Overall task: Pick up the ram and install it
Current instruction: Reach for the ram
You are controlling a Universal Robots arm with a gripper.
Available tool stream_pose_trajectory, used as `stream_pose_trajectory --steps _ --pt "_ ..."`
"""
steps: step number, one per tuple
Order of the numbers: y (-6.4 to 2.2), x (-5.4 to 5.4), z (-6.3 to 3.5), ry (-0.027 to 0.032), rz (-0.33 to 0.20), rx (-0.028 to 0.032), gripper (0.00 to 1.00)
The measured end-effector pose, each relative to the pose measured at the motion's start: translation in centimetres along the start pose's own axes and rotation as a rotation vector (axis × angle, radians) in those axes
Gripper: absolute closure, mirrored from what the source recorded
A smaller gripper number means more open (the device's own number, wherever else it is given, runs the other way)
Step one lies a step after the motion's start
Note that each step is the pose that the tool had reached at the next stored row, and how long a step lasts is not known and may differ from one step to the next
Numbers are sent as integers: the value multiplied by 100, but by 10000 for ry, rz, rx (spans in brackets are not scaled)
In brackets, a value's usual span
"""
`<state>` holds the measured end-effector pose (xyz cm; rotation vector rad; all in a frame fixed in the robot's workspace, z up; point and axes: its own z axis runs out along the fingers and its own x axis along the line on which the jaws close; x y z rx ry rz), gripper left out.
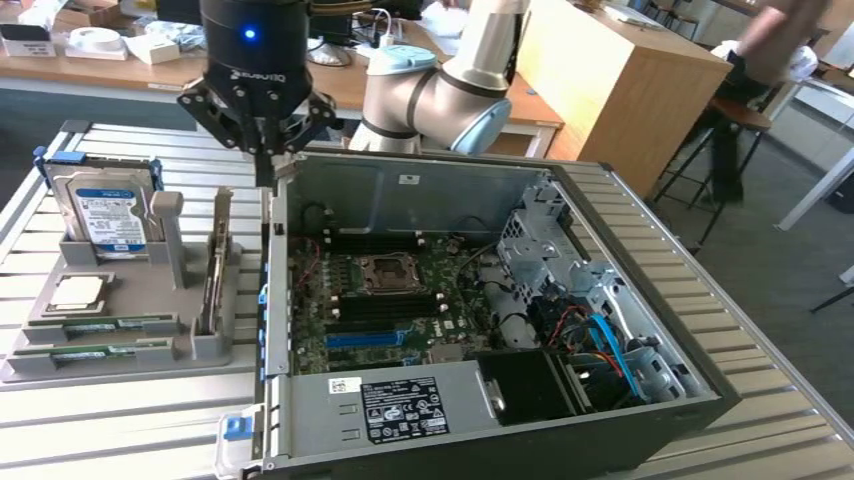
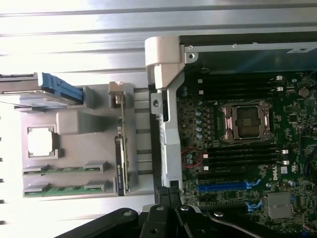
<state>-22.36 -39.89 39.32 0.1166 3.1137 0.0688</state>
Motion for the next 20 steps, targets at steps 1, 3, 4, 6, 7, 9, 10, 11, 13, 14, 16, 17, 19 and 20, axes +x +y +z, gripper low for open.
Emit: stream_pose_trajectory --steps 1,3,4,6,7,9,10,11,13,14,16,17,19,20 --pt "-1 20 0 0 0 0 90" --pt "-5 61 -1 0 0 -1 90" --pt "-6 83 -2 0 1 0 90" --pt "-10 129 -3 0 1 -1 90" --pt "-11 152 -4 0 2 0 90" --pt "-15 199 -5 0 0 0 90" --pt "-17 223 -6 0 0 0 90" --pt "-19 249 -7 0 0 0 90" --pt "-23 303 -8 0 1 0 90" --pt "-24 329 -8 0 1 0 90" --pt "-28 381 -9 0 1 -1 90" --pt "-30 406 -10 0 1 0 90" --pt "-34 461 -11 -1 0 -1 90" --pt "-37 490 -12 0 0 0 90"
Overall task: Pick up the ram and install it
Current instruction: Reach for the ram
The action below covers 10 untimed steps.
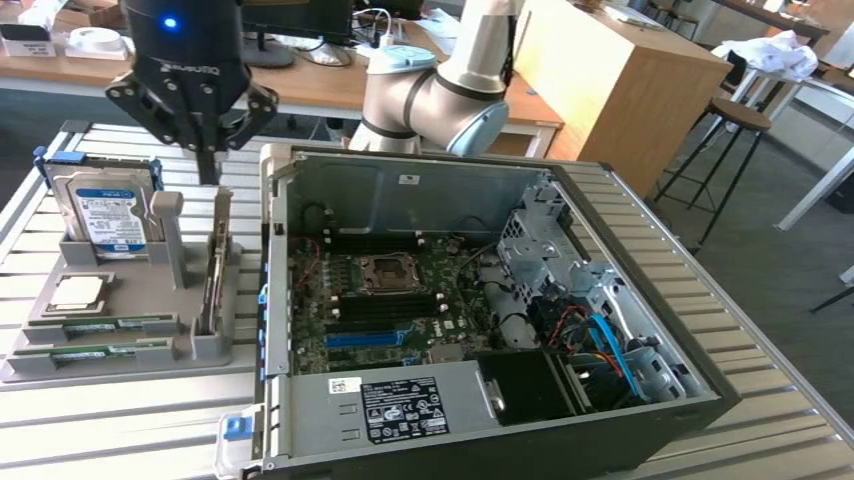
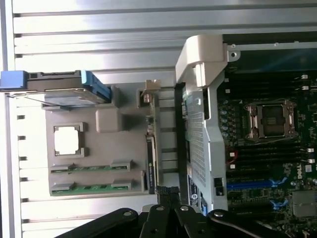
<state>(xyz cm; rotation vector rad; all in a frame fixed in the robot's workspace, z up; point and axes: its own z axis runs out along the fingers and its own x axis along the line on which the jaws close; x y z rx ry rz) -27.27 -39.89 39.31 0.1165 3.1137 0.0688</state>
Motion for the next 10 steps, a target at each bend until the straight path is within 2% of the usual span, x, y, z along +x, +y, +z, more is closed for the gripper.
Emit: stream_pose_trajectory --steps 10 --pt "-20 276 -7 0 1 0 90"
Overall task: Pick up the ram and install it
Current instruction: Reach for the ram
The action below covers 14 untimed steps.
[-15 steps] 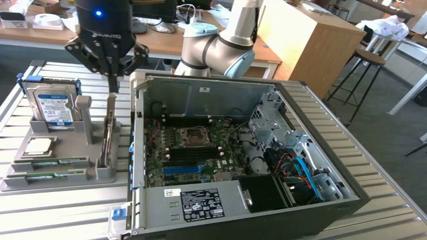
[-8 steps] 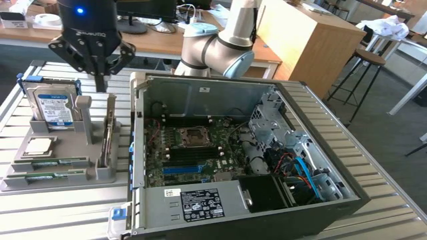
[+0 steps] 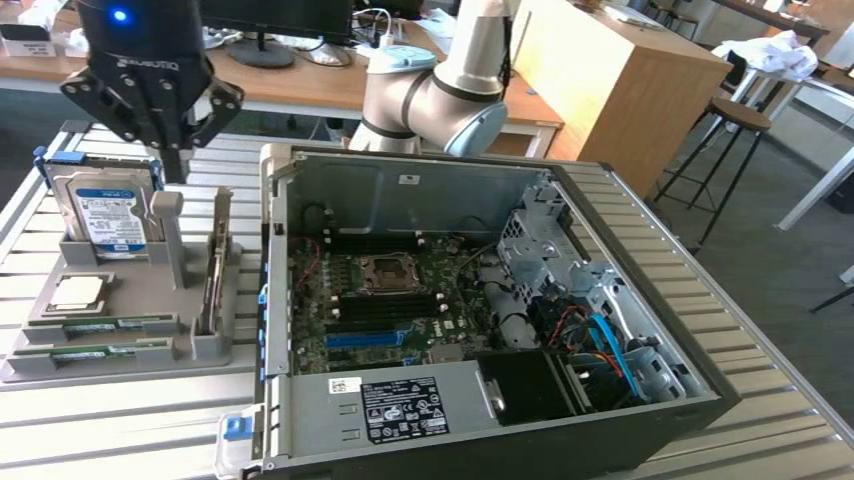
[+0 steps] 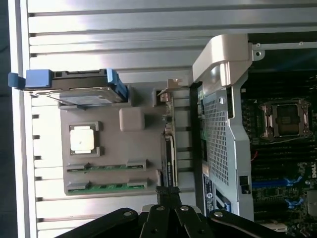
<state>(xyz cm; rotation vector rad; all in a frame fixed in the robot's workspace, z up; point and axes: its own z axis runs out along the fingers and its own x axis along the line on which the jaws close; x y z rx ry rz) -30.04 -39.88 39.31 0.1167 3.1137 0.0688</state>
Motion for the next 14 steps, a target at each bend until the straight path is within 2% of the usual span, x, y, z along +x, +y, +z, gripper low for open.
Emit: stream_pose_trajectory --steps 14 --pt "-21 274 -7 0 0 0 90"
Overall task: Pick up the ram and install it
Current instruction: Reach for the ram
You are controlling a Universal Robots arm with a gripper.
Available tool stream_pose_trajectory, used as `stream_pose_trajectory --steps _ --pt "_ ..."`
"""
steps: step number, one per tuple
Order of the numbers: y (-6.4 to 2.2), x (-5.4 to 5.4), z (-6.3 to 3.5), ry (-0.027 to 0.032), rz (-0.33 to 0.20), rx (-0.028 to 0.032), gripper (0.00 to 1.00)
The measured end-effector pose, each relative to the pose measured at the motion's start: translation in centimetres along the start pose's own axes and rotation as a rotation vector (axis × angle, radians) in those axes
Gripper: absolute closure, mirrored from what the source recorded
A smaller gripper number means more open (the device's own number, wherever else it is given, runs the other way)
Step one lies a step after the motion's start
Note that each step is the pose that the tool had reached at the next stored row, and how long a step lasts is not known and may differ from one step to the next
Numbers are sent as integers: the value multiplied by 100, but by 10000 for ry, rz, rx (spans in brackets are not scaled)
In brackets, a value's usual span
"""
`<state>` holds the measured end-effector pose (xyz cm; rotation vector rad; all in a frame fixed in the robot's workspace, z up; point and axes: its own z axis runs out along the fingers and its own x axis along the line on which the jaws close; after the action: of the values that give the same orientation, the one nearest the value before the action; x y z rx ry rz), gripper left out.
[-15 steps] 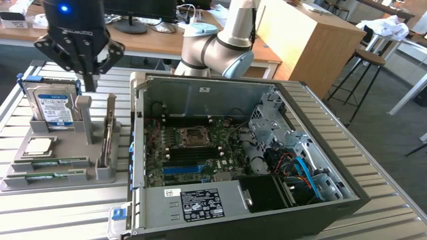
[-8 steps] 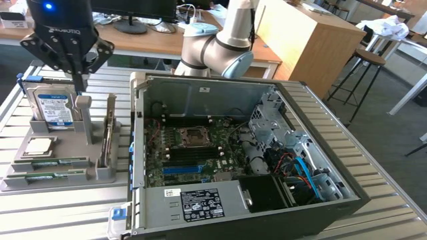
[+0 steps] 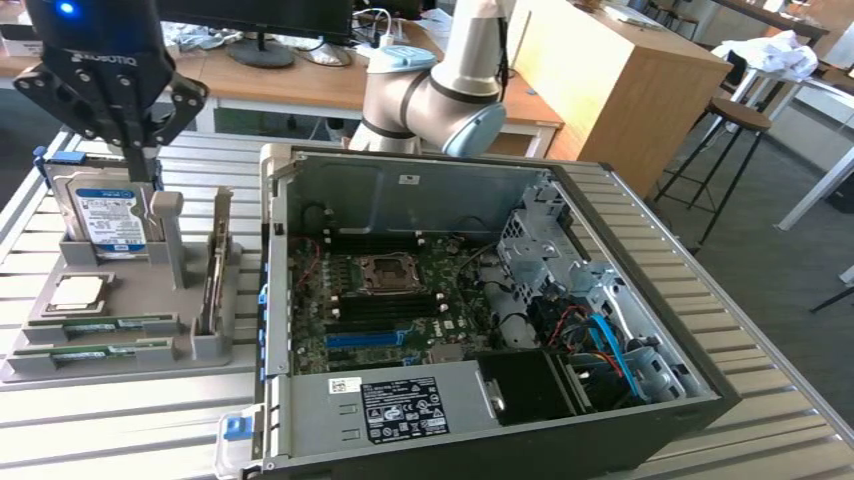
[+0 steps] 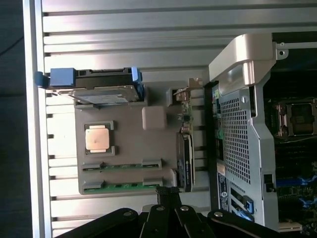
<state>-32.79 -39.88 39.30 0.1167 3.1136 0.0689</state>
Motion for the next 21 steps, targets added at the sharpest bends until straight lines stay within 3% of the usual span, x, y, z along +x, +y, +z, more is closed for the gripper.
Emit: stream_pose_trajectory --steps 21 --pt "-29 394 -9 1 0 0 90"
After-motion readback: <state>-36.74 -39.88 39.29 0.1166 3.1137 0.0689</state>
